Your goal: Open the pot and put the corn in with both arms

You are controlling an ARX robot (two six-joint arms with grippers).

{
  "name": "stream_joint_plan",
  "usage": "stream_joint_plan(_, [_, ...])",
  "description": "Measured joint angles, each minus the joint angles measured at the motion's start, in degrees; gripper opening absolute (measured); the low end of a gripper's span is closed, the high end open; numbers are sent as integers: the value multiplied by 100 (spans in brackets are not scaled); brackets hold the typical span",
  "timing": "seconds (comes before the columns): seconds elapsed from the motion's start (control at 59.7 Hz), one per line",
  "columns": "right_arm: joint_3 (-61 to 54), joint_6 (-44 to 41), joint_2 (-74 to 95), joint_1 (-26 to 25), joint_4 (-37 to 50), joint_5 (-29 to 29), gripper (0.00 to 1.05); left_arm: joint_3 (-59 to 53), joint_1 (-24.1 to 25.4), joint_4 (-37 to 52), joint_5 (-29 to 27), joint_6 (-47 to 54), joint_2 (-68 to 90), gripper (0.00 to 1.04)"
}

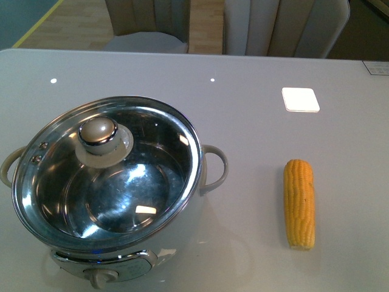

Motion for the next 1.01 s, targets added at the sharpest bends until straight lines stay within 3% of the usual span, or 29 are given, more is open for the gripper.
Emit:
stream_joint_plan(0.57, [0,-2,0,0,0,0,96,0,0,0,0,0,0,98])
stream_joint_plan(0.62, [0,-2,0,0,0,-2,96,131,-127,-376,-378,-155,188,98])
stream_joint_plan(0.654, [0,-2,2,0,0,9,96,509,-385,-1268,-1060,-501,719,98])
stream_joint_plan(0.721, [0,-2,0,0,0,-2,96,791,-608,-1812,-1327,-739,1436,98])
stream_joint_plan(0.888, [0,-2,2,2,0,-2,96,1027,-960,-1123,-1351,-997,2520,98])
stream_joint_plan(1.006, [0,-2,2,2,0,0,96,1189,-1353,55,-1375,-1049,3676,98])
